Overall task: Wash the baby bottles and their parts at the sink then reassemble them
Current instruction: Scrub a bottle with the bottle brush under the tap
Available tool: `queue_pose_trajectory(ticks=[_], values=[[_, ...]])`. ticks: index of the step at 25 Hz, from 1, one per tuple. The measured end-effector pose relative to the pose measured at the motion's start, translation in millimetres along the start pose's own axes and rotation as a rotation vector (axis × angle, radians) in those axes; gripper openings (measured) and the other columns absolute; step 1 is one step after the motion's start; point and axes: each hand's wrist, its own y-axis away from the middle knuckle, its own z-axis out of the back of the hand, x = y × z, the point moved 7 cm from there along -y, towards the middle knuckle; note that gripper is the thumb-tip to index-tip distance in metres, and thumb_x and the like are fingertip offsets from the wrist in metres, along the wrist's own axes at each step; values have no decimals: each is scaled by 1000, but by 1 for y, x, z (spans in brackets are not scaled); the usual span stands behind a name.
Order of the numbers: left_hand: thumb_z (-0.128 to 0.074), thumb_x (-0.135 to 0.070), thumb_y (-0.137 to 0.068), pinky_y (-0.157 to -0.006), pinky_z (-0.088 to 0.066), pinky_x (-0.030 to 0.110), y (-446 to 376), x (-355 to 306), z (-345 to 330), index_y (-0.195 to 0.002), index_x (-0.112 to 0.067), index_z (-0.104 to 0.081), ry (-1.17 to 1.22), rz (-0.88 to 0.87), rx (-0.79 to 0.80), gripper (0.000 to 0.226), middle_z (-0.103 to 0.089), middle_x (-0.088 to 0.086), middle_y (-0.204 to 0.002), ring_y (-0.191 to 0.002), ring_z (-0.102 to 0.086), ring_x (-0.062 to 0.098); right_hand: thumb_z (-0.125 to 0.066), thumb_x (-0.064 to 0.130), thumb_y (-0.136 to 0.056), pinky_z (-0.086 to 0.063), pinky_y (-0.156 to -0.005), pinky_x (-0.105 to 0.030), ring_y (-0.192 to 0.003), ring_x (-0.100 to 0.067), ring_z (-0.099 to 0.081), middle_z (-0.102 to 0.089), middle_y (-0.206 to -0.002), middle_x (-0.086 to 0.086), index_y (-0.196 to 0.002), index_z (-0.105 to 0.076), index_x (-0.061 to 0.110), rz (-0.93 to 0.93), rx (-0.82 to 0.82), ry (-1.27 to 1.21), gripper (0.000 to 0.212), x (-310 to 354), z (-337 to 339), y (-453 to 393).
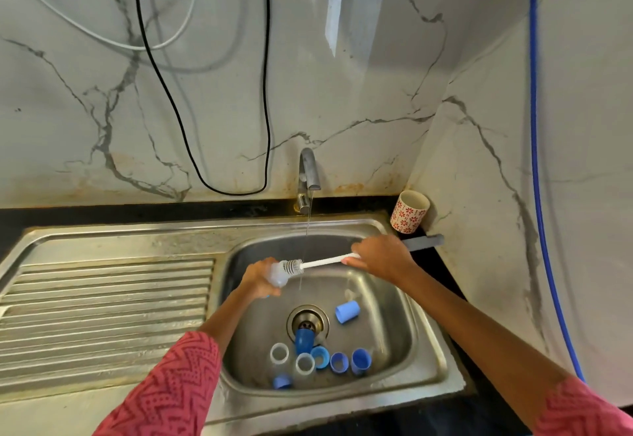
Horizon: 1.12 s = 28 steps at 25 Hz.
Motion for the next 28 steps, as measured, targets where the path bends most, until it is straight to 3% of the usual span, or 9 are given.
queue_pose_trajectory(ticks=[4,8,11,13,16,18,22,25,28], values=[[-76,-25,-72,-101,-37,33,-2,-20,2,-127,-29,-49,-220,-161,-13,61,-51,-3,-128,-122,-39,21,-78,47,-69,-33,-36,-19,-34,-14,-48,-49,-43,0,-56,-56,19,98,-63,-41,38,8,-13,-5],[-75,-28,-73,-101,-32,34,4,-38,24,-121,-28,-56,-98,-203,-219,51,-52,-4,-126,-123,-36,20,-55,47,-91,-38,-50,-28,-55,-21,-58,-59,-62,-7,-69,-58,14,-118,59,-363,40,13,-13,-3],[-79,-23,-71,-99,-33,32,11,-28,42,-119,-20,-56,112,-118,-432,53,-51,1,-126,-121,-40,22,-48,49,-93,-39,-60,-28,-57,-17,-51,-54,-56,-2,-54,-52,20,-341,196,-713,50,13,-41,-2],[-81,-12,-66,-99,-39,34,5,-7,40,-121,-18,-54,360,11,-348,62,-47,7,-129,-119,-43,25,-49,49,-93,-40,-59,-26,-55,-16,-50,-52,-54,0,-52,-52,21,-386,179,-796,49,15,-47,-3],[-68,-16,-80,-98,-42,48,7,3,20,-127,-17,-49,1072,145,43,50,-42,15,-134,-111,-47,31,-42,53,-94,-41,-61,-29,-60,-17,-48,-45,-58,2,-56,-39,24,-353,145,-514,49,16,-51,-2],[-62,-26,-88,-96,-42,57,16,5,17,-129,-11,-43,1583,382,2,48,-43,17,-130,-108,-49,35,-39,55,-95,-39,-62,-29,-64,-17,-50,-47,-62,2,-60,-42,22,-313,78,-479,48,19,-47,-2],[-60,-32,-90,-93,-50,44,10,11,26,-134,-4,-39,1474,560,-235,57,-47,20,-131,-113,-54,34,-45,50,-95,-38,-58,-27,-62,-19,-55,-60,-69,-7,-82,-61,12,-163,60,-319,43,20,-33,-4],[-60,-33,-90,-95,-48,43,-6,-4,38,-131,-4,-40,1520,426,-210,54,-50,17,-123,-107,-54,29,-78,48,-70,-24,-33,-17,-28,-12,-36,-46,-39,2,-59,-55,15,-202,-73,-39,41,10,-13,-12],[-65,-24,-86,-91,-49,42,-14,-18,48,-123,-8,-48,1758,288,-172,44,-49,15,-116,-106,-53,27,-56,43,-92,-30,-40,-23,-41,-15,-42,-51,-53,1,-65,-50,15,-289,10,-253,39,16,-21,-15]])
